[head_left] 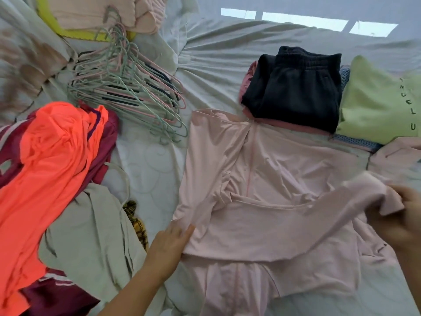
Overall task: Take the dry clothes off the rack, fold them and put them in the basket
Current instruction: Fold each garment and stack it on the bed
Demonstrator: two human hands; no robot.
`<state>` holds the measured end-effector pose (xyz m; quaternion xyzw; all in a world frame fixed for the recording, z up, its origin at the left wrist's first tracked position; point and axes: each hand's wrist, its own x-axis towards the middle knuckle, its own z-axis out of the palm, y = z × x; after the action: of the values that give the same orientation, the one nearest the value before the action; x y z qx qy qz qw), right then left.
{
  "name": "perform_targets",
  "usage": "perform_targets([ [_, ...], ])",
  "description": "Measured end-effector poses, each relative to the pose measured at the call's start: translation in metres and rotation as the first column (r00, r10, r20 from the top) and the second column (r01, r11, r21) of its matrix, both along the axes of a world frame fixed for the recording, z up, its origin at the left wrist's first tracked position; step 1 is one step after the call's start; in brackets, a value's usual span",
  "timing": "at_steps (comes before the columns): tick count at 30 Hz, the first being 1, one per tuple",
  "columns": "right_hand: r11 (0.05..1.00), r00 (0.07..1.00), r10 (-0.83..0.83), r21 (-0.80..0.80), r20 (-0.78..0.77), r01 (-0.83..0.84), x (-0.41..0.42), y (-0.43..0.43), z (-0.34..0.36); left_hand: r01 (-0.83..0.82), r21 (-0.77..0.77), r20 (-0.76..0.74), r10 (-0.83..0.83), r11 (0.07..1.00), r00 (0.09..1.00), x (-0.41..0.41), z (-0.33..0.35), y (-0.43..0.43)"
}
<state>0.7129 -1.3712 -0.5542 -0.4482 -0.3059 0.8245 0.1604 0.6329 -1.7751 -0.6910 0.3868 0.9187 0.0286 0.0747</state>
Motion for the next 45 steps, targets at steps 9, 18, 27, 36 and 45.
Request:
perform_targets([
  [9,0.984,0.897,-0.023,-0.167,-0.442,-0.057,-0.154,-0.063,0.070,-0.063,0.041,0.306,0.048,0.997,0.951,0.018,-0.001,0.012],
  [18,1.000,0.899,-0.016,0.001,-0.438,0.018,-0.311,-0.088,0.076,-0.889,-0.033,0.908,0.385,0.457,0.164,-0.005,0.006,0.013],
  [27,0.975,0.983,0.182,0.129,0.023,-0.183,-0.216,-0.136,-0.014,-0.921,-0.335,0.916,0.300,0.201,-0.267,-0.034,0.002,0.005],
  [36,0.958,0.884,0.274,-0.190,0.380,-0.215,-0.100,-0.205,-0.106,-0.888,-0.406,0.901,0.257,0.213,-0.350,-0.044,0.016,0.011],
  [45,0.743,0.587,0.592,-0.093,0.552,-0.663,-0.084,-0.206,-0.119,-0.547,0.186,0.408,0.442,0.816,0.799,-0.044,0.022,0.035],
])
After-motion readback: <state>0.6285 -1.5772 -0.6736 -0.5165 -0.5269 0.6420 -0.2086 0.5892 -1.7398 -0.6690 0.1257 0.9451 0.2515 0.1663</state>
